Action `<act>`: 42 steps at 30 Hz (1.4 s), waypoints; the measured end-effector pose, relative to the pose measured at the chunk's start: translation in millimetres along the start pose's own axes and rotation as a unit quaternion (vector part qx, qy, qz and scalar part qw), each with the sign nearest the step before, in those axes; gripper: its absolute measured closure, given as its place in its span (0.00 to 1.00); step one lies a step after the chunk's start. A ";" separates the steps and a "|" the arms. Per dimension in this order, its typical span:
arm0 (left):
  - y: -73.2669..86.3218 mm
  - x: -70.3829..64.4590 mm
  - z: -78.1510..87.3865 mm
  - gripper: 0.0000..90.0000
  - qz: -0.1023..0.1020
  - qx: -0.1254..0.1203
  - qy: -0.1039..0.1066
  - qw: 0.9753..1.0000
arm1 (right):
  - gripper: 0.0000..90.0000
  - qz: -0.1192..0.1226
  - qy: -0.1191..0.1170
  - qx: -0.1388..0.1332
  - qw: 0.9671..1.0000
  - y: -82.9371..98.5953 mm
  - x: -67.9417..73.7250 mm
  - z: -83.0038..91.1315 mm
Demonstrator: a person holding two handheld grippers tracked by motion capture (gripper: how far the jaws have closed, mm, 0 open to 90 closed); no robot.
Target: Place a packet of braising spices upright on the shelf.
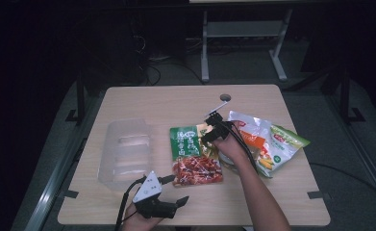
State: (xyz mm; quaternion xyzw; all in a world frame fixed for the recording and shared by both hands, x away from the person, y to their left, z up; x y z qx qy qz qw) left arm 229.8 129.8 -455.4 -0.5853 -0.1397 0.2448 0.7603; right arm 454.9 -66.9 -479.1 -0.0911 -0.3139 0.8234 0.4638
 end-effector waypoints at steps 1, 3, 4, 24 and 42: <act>-0.1 -0.1 0.1 0.23 0.000 -0.001 0.000 1.000 | 0.44 0.000 0.000 0.000 1.000 0.0 0.0 0.0; -0.4 -0.1 0.2 0.23 0.000 -0.002 -0.001 1.000 | 0.46 0.002 0.002 0.002 1.000 0.2 0.0 -1.1; -0.5 0.1 0.3 0.23 -0.001 -0.002 0.000 1.000 | 0.46 0.002 0.002 0.002 1.000 0.2 0.0 -1.1; -0.3 6.2 -0.1 0.25 0.005 0.001 -0.005 1.000 | 1.00 0.020 0.002 -0.020 1.000 -5.9 7.1 14.1; 2.0 15.9 -6.0 0.26 0.026 0.007 -0.019 0.999 | 1.00 0.054 -0.030 -0.094 0.994 -3.1 29.6 63.0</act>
Point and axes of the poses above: each handheld gripper's, and its own axes: z roughly backward along the jaws, y roughly out of its underside, x roughly to its left, the point moved 4 cm from there along -z, roughly forward along the jaws, and after that the axes turned 9 degrees about -x, right-handed, at the moved point
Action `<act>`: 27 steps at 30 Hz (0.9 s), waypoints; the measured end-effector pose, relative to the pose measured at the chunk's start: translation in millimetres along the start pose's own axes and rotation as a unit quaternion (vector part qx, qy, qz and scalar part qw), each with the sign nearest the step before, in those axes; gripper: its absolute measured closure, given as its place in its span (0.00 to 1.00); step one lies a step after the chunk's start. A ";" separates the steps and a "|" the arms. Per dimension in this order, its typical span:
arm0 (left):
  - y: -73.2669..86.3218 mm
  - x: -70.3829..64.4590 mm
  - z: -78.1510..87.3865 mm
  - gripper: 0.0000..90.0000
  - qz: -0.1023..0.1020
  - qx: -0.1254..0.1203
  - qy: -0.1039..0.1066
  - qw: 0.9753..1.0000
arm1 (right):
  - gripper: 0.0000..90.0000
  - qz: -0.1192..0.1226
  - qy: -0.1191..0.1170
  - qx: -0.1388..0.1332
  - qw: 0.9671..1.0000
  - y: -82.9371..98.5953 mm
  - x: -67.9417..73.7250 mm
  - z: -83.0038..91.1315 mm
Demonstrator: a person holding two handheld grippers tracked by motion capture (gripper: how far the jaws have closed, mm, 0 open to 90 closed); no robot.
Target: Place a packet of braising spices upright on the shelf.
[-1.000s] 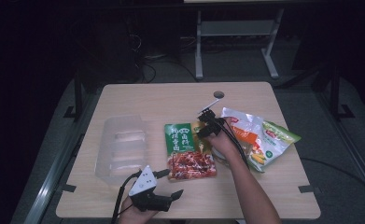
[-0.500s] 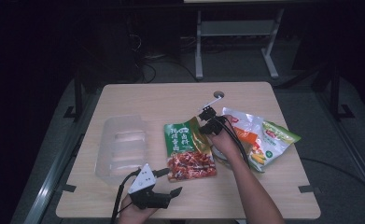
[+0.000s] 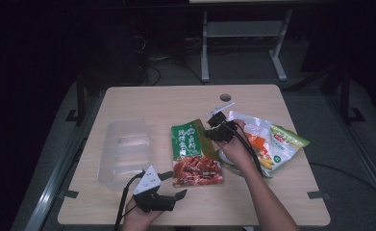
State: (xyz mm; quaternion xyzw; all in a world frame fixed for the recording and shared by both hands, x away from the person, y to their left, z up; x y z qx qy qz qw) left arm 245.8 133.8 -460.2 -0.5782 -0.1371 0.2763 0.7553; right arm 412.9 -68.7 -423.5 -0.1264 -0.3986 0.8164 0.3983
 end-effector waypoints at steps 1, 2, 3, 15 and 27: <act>0.1 1.0 -0.4 0.26 0.002 0.002 -0.002 1.000 | 1.00 0.000 0.000 0.000 1.000 0.0 0.0 0.0; 0.4 2.0 -1.3 0.26 0.001 0.003 -0.004 1.000 | 1.00 0.002 -0.003 -0.005 1.000 -0.1 0.8 3.8; 0.9 3.2 -2.1 0.25 -0.002 0.007 -0.006 1.000 | 1.00 0.005 -0.005 -0.010 1.000 -0.3 1.9 7.4; 5.9 20.7 -19.2 0.19 0.010 0.033 -0.029 0.999 | 1.00 0.041 -0.023 -0.077 0.996 -0.2 23.4 57.6; 12.3 26.9 -40.3 0.19 0.029 0.055 -0.062 0.996 | 1.00 0.076 -0.028 -0.107 0.991 6.5 33.9 84.4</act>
Point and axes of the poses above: each handheld gripper's, and its own axes: z roughly backward along the jaws, y roughly out of its underside, x roughly to its left, the point moved 4 cm from there along -z, roughly forward along the jaws, and after that the axes turned 9 degrees about -x, right-handed, at the moved point
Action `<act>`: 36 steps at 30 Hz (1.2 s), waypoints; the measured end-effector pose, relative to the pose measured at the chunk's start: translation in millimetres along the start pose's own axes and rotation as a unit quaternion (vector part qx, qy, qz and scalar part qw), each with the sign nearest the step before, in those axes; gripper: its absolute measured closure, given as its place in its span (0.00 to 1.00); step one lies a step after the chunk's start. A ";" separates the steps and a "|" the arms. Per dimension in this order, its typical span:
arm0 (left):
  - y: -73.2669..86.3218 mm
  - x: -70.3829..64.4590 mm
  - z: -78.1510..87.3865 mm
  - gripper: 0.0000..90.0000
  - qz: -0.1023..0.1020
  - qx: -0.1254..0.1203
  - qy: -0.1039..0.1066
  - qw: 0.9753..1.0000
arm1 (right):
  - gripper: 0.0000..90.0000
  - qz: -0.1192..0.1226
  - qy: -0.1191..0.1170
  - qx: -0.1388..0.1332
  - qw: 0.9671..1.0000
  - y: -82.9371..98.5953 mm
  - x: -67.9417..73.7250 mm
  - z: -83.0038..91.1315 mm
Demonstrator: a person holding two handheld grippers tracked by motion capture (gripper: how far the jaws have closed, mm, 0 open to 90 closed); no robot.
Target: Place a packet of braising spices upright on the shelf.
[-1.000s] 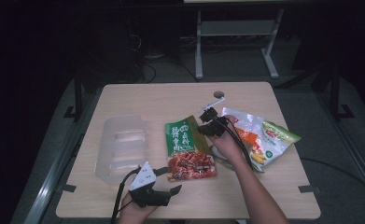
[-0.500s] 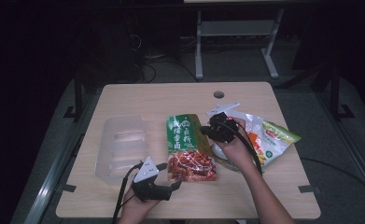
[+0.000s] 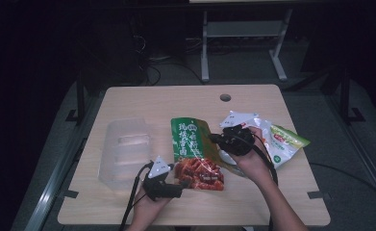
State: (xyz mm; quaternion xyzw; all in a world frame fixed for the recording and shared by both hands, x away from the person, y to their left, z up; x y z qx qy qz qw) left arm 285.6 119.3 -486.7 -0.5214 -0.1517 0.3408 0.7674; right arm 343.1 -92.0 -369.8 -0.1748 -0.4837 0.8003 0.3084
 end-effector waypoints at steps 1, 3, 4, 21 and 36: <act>0.6 0.4 -2.2 0.19 0.002 0.003 0.000 1.000 | 1.00 0.000 -0.003 -0.002 1.000 0.8 -0.8 3.3; 0.9 0.4 -4.4 0.19 0.006 0.005 0.003 1.000 | 1.00 0.000 -0.004 -0.006 1.000 1.3 -1.8 6.4; 1.2 0.8 -5.8 0.19 0.007 0.010 0.005 1.000 | 1.00 0.000 -0.004 -0.006 1.000 1.3 -1.8 6.4; -6.4 2.1 -17.2 0.78 0.035 -0.007 0.053 0.998 | 1.00 -0.005 -0.010 -0.016 1.000 9.8 -2.5 10.5; -7.3 -7.0 -10.9 0.98 -0.018 -0.025 0.033 0.999 | 0.99 -0.041 -0.025 -0.027 0.998 21.8 -15.6 21.4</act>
Point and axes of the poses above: each handheld gripper's, and its own axes: z roughly backward along the jaws, y roughly out of its underside, x roughly to its left, the point moved 4 cm from there along -z, roughly forward along the jaws, and after that the axes turned 9 degrees about -x, right-handed, at the moved point
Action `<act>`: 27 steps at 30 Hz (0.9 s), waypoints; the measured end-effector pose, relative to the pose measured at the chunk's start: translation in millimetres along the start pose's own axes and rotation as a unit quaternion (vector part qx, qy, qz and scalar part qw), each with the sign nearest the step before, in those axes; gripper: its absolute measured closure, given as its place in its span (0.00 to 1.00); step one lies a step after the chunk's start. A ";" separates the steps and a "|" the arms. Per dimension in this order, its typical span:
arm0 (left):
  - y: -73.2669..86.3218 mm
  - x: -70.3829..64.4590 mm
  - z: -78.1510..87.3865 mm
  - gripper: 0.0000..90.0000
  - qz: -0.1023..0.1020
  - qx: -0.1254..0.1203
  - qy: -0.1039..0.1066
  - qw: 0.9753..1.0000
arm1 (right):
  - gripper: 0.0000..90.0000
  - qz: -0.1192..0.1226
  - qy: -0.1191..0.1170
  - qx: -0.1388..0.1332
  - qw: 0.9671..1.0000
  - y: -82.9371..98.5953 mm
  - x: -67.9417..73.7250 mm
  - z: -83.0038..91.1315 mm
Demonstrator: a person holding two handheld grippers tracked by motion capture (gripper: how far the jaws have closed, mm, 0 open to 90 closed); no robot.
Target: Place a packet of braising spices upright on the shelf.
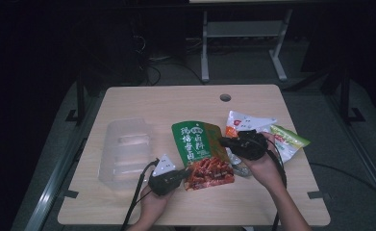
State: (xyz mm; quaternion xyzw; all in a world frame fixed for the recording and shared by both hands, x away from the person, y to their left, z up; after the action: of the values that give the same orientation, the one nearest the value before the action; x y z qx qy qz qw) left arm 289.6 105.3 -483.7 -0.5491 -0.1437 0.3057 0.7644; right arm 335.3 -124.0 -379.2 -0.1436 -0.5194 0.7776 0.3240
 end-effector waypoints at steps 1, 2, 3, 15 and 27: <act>-0.4 -1.0 0.5 0.99 -0.007 0.000 -0.001 1.000 | 0.95 -0.002 -0.005 -0.002 1.000 0.9 -1.7 0.2; -1.1 -1.6 1.2 0.99 -0.015 0.002 -0.002 1.000 | 0.91 -0.010 -0.013 -0.002 1.000 2.4 -4.0 0.3; -1.7 -2.4 1.3 0.99 -0.023 0.000 -0.003 1.000 | 0.88 -0.016 -0.021 0.000 1.000 4.0 -6.3 -0.1; -1.8 -6.9 3.0 1.00 -0.074 0.015 -0.008 0.997 | 0.70 -0.062 -0.102 0.046 0.992 23.8 -24.9 -28.1; -2.5 -6.1 5.4 1.00 -0.084 0.017 -0.009 0.996 | 0.78 -0.069 -0.114 0.064 0.989 25.7 -23.1 -50.1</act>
State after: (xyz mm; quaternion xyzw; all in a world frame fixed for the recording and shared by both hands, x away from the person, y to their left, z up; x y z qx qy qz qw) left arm 282.7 105.0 -478.8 -0.5196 -0.1910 0.2480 0.7950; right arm 371.6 -109.8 -425.9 0.0036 -0.5107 0.7964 0.3238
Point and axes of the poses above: each handheld gripper's, and its own axes: z roughly backward along the jaws, y roughly out of its underside, x roughly to its left, the point moved 4 cm from there along -z, roughly forward along the jaws, and after that the axes turned 9 degrees about -x, right-handed, at the moved point
